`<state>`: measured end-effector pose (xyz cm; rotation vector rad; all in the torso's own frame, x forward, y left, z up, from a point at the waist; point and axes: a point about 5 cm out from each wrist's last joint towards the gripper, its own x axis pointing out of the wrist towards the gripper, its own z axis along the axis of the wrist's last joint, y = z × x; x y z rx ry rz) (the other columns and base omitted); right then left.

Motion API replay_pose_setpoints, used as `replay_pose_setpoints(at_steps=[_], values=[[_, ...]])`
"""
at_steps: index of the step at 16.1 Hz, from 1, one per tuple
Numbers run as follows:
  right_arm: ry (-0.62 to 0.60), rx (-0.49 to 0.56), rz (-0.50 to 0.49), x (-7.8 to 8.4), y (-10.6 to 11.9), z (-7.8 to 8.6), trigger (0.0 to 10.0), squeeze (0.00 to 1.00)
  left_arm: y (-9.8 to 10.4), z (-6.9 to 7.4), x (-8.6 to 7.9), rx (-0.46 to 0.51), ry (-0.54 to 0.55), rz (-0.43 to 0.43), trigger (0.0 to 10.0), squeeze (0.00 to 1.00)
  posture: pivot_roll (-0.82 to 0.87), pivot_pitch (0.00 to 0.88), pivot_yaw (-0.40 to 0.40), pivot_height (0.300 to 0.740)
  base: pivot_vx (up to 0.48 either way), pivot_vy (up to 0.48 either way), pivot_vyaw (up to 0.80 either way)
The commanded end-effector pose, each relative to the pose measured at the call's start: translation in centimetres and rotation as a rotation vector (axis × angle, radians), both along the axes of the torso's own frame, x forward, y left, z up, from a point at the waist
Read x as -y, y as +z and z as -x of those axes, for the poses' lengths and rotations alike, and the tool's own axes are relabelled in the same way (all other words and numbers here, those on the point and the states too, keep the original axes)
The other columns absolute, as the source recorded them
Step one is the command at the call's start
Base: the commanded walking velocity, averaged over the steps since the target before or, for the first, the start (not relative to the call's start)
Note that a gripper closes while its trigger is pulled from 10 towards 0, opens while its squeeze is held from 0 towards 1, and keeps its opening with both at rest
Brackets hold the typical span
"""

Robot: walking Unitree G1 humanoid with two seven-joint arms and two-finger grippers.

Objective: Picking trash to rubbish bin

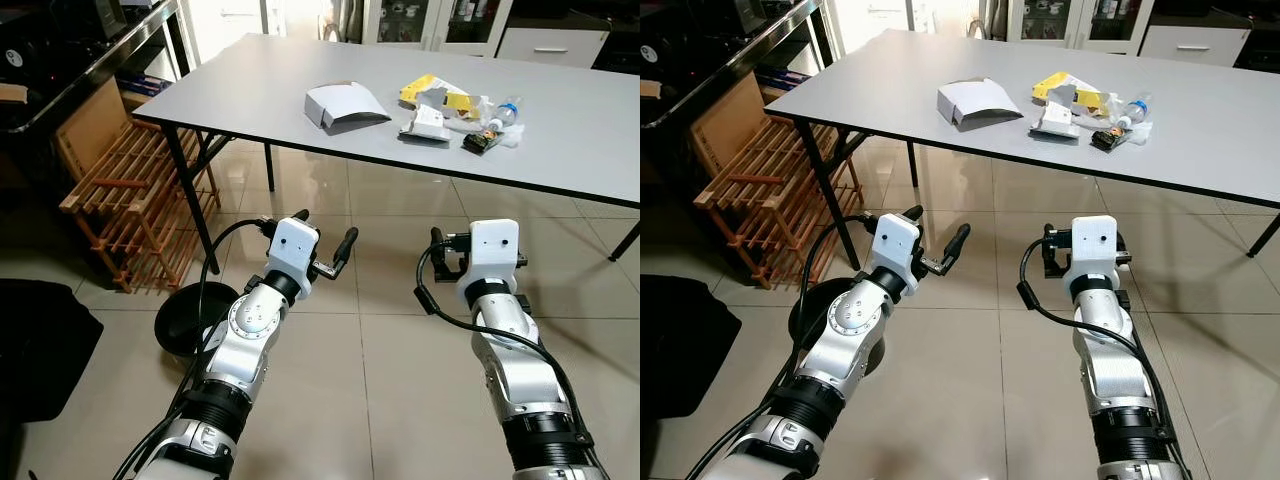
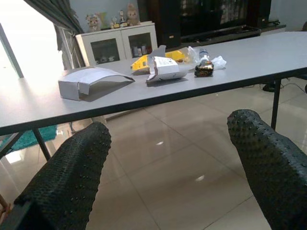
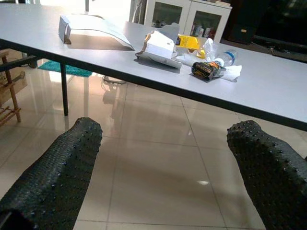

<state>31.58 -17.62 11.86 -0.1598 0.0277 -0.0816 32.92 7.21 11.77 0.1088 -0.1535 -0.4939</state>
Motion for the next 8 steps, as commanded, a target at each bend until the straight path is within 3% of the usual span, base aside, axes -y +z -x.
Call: replay_pose_setpoints(at_steps=[1, 4, 8], values=[[-0.018, 0.001, -0.019, 0.07, -0.13, -0.01, 10.0, 0.0, 0.44, -0.05, 0.09, 0.008, -0.003, 0.003, 10.0, 0.0, -0.08, 0.0, 0.054, 0.74, 0.0, 0.0, 0.0], [-0.012, 0.0, -0.033, -0.72, -0.4, 0.18, 10.0, 0.0, -0.13, -0.01, 0.14, -0.009, -0.01, -0.016, 10.0, 0.0, -0.09, 0.0, 0.052, 0.74, 0.0, 0.0, 0.0], [-0.021, 0.0, -0.037, -0.47, -0.47, 0.28, 10.0, 0.0, 0.38, 0.02, 0.92, -0.001, -0.024, 0.0, 10.0, 0.0, -0.09, 0.003, 0.077, 0.74, 0.0, 0.0, 0.0]])
